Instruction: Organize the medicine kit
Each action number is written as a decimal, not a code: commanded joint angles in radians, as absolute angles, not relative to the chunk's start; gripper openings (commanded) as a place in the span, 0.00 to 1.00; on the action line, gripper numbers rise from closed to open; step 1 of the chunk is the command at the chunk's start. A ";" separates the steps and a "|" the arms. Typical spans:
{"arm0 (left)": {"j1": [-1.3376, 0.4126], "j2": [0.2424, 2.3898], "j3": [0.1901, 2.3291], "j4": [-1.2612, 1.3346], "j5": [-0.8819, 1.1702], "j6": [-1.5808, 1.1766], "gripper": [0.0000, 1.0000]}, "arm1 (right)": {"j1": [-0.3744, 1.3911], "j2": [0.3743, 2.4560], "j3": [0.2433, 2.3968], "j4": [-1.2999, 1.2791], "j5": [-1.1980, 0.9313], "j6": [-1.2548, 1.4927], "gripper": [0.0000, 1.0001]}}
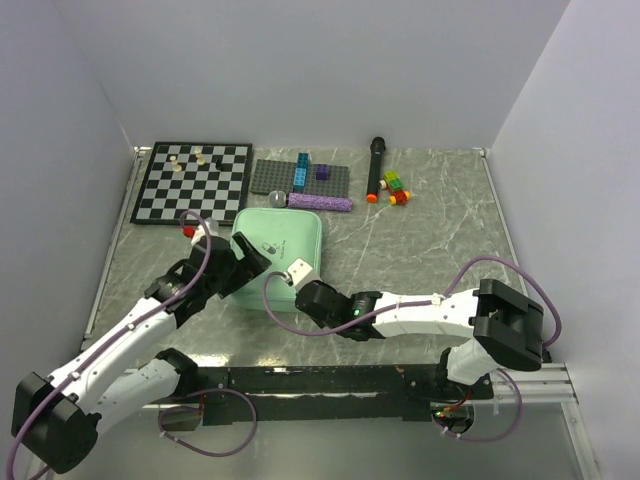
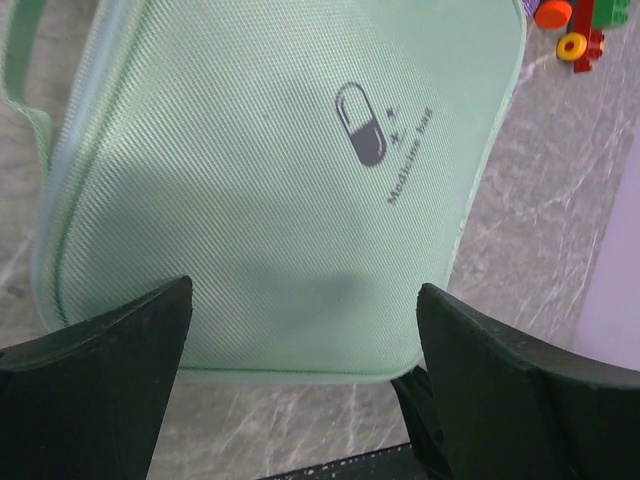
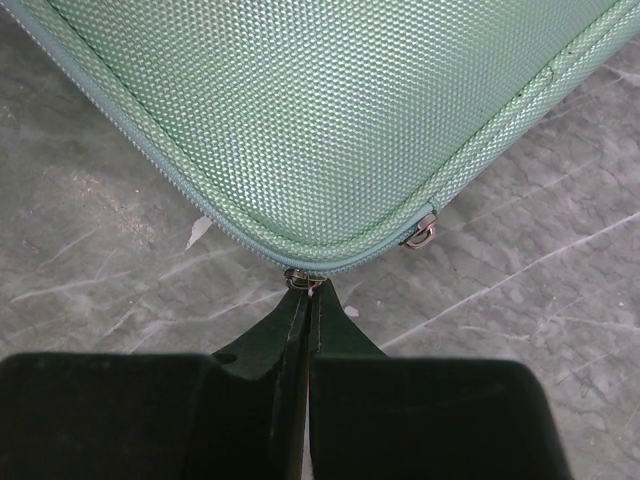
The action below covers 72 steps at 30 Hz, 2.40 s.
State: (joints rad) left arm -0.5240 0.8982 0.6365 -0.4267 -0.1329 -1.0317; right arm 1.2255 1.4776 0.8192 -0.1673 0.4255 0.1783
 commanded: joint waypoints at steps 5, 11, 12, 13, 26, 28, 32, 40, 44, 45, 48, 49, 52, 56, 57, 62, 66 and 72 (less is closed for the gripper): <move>-0.577 0.907 0.597 -0.309 -0.094 -1.114 0.91 | 1.221 1.506 0.841 -0.244 0.456 0.209 0.00; -0.588 0.972 0.508 -0.244 -0.060 -1.137 0.76 | 1.221 1.494 0.818 -0.270 0.506 0.206 0.00; -0.588 0.979 0.491 -0.242 -0.064 -1.132 0.70 | 1.218 1.485 0.809 -0.276 0.529 0.204 0.00; -0.588 0.980 0.471 -0.244 -0.074 -1.126 0.63 | 1.212 1.473 0.798 -0.281 0.543 0.201 0.00; -0.578 1.066 0.385 -0.199 -0.081 -1.075 0.01 | 1.106 1.405 0.762 -0.282 0.474 0.202 0.00; -0.575 1.069 0.377 -0.187 -0.078 -1.071 0.01 | 1.083 1.399 0.759 -0.284 0.471 0.216 0.00; -0.566 1.071 0.357 -0.178 -0.074 -1.069 0.01 | 1.011 1.353 0.736 -0.261 0.413 0.245 0.00; -0.548 1.072 0.337 -0.164 -0.060 -1.057 0.01 | 0.910 1.293 0.698 -0.166 0.305 0.268 0.00; -0.542 1.072 0.333 -0.163 -0.060 -1.046 0.01 | 0.874 1.342 0.733 -0.172 0.308 0.278 0.00; -0.541 1.072 0.333 -0.158 -0.055 -1.045 0.01 | 0.873 1.350 0.741 -0.179 0.314 0.278 0.00; -0.532 1.065 0.334 -0.158 -0.043 -1.034 0.01 | 0.873 1.350 0.753 -0.198 0.331 0.275 0.01; -0.531 1.055 0.340 -0.161 -0.040 -1.028 0.01 | 0.873 1.339 0.749 -0.196 0.334 0.272 0.04; -0.532 1.032 0.370 -0.173 -0.040 -1.006 0.01 | 0.873 1.293 0.726 -0.183 0.360 0.270 0.08; -0.531 1.022 0.408 -0.189 -0.046 -0.979 0.01 | 0.871 1.278 0.736 -0.196 0.362 0.255 0.20; -0.529 1.025 0.416 -0.192 -0.045 -0.973 0.01 | 0.871 1.278 0.741 -0.205 0.353 0.252 0.23; -0.531 1.046 0.445 -0.196 -0.029 -0.963 0.01 | 0.871 1.255 0.741 -0.219 0.344 0.256 0.37; -0.531 1.029 0.471 -0.205 -0.026 -0.959 0.09 | 0.873 1.221 0.738 -0.239 0.362 0.261 0.41; -0.531 0.968 0.596 -0.302 -0.081 -0.914 0.48 | 0.871 1.118 0.732 -0.282 0.396 0.259 0.46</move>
